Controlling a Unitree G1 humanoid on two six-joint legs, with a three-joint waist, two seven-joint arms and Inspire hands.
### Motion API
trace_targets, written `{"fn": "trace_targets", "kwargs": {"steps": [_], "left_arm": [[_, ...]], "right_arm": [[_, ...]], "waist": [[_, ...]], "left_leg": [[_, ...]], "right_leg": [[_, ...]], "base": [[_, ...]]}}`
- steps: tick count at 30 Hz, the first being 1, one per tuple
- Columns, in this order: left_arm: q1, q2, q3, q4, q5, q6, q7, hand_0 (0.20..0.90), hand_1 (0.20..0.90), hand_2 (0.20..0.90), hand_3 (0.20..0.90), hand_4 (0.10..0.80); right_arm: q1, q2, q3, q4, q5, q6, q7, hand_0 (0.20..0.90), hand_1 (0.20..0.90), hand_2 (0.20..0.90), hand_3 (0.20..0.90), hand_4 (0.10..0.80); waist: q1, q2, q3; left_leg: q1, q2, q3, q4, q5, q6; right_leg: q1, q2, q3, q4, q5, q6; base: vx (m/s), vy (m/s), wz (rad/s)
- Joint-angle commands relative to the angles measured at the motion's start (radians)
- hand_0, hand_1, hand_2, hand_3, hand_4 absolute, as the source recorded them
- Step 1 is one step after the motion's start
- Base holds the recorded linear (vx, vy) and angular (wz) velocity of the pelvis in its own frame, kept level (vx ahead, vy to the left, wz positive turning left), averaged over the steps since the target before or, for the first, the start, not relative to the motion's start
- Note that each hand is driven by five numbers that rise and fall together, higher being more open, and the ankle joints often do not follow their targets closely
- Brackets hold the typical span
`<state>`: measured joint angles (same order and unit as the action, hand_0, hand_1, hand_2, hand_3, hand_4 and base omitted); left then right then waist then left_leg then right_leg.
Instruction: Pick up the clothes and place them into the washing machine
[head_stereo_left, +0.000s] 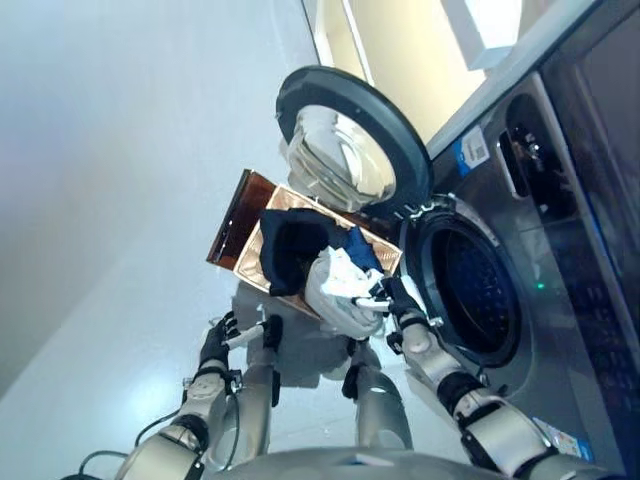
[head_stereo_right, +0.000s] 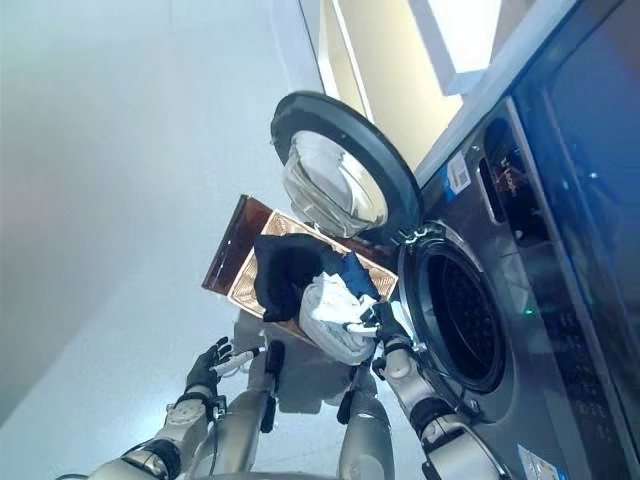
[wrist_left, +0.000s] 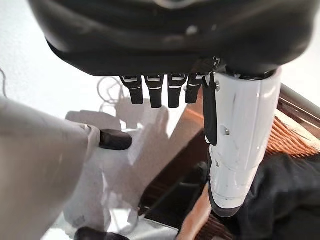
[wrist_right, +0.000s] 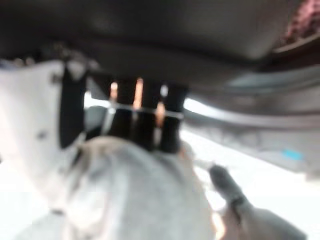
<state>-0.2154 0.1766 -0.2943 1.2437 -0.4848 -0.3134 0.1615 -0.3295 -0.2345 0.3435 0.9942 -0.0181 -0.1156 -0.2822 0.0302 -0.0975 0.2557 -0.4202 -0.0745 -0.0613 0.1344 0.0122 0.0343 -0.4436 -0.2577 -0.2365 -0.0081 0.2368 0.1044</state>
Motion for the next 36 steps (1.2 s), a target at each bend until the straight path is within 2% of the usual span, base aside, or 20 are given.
{"fn": "trace_targets", "kwargs": {"steps": [1,9,16,28,36], "left_arm": [[0.037,0.012,0.042,0.018,0.002,-0.029,-0.011,0.900,0.900,0.900,0.900,0.800],[0.066,0.013,0.085,0.050,0.001,-0.019,-0.056,0.900,0.900,0.900,0.900,0.800],[0.099,-0.007,0.100,0.062,-0.011,-0.015,-0.100,0.900,0.900,0.900,0.900,0.800],[0.101,-0.042,0.070,0.077,-0.063,-0.031,-0.094,0.900,0.900,0.900,0.900,0.800],[0.089,-0.059,0.013,0.056,-0.097,-0.036,-0.071,0.900,0.900,0.900,0.900,0.800]], "right_arm": [[-0.006,-0.063,-0.043,-0.132,0.055,-0.107,0.016,0.200,0.200,0.200,0.200,0.300],[0.138,-0.080,-0.128,-0.187,0.235,-0.151,0.149,0.200,0.200,0.200,0.200,0.300],[0.253,-0.028,-0.259,-0.155,0.525,-0.181,0.269,0.200,0.200,0.200,0.200,0.300],[0.173,0.105,-0.488,-0.002,0.973,-0.252,0.223,0.200,0.200,0.200,0.200,0.300],[0.045,0.120,-0.497,0.053,1.096,-0.270,0.175,0.200,0.200,0.200,0.200,0.300]], "waist": [[-0.015,0.032,-0.016],[-0.031,0.036,-0.067],[-0.045,0.049,-0.097],[-0.056,0.087,-0.100],[-0.040,0.115,-0.067]], "left_leg": [[0.029,-0.007,0.020,-0.070,0.011,-0.027],[0.115,0.000,0.026,-0.105,0.004,-0.029],[0.170,0.001,0.028,-0.119,-0.010,-0.029],[0.147,-0.012,0.045,-0.128,-0.006,-0.024],[0.112,-0.022,0.049,-0.126,0.005,-0.024]], "right_leg": [[0.088,-0.026,0.029,-0.010,-0.024,0.047],[0.152,-0.019,0.031,-0.014,-0.050,0.049],[0.200,-0.015,0.031,-0.020,-0.069,0.052],[0.158,-0.015,0.052,-0.022,-0.057,0.049],[0.127,-0.023,0.056,-0.027,-0.039,0.051]], "base": [[0.056,-0.028,-0.10],[0.054,-0.021,-0.05],[0.036,-0.004,-0.04],[-0.012,0.008,-0.04],[-0.030,0.013,0.00]]}}
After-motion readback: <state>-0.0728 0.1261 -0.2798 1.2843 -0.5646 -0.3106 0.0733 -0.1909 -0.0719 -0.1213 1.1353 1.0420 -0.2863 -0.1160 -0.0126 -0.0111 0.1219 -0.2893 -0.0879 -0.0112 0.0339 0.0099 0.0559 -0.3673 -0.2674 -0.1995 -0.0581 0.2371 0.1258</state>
